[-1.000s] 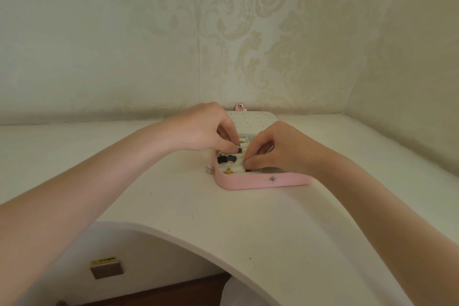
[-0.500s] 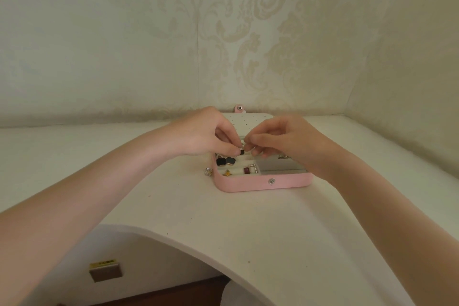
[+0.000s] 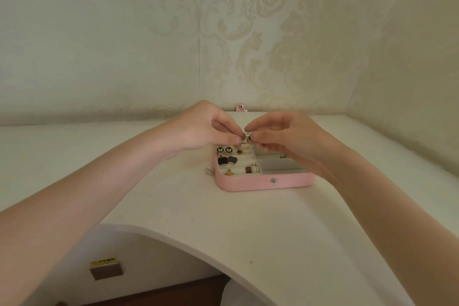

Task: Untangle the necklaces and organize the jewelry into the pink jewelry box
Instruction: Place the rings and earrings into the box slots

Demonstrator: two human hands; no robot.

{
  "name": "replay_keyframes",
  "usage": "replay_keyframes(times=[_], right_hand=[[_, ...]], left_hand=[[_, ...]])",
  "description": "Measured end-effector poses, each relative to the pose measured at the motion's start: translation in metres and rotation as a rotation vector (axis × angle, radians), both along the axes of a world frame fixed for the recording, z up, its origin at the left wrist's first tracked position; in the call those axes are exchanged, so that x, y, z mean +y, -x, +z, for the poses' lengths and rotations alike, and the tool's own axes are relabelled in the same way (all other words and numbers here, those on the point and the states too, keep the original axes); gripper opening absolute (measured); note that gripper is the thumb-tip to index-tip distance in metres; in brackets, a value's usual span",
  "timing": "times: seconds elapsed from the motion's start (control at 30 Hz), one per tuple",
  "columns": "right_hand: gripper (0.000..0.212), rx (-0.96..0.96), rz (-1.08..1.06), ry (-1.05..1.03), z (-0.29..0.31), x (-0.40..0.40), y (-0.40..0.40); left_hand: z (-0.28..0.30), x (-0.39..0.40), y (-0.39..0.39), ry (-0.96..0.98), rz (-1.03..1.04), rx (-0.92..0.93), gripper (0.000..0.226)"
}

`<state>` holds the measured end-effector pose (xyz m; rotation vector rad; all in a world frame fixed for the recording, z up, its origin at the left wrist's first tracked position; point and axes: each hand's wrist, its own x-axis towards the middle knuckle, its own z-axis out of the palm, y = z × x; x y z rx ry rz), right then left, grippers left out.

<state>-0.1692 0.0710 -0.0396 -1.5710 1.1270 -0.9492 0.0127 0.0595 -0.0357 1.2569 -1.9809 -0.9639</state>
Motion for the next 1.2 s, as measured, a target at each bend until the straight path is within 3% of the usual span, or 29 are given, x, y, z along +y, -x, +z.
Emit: replay_keyframes(times=[0.3,0.47,0.77,0.97,1.2], right_hand=[[0.009,0.053,0.002,-0.026,0.002,-0.006,0.001],[0.009,0.262,-0.109,-0.049,-0.002,-0.017,-0.001],[0.011,0.506,-0.13,-0.053,-0.001,-0.022,-0.009],[0.003,0.535,-0.138,-0.014,-0.002,-0.025,-0.015],[0.025,0.643,-0.177,0.066,-0.012,-0.03,-0.022]], left_hand=[[-0.007,-0.011,0.002,0.12,0.072,-0.014,0.014],[-0.014,-0.018,-0.003,0.251,0.068,-0.209,0.023],[-0.023,-0.022,0.005,0.314,0.042,-0.297,0.006],[-0.024,-0.024,0.006,0.3,0.046,-0.31,0.005],[-0.024,-0.025,0.007,0.277,0.044,-0.318,0.01]])
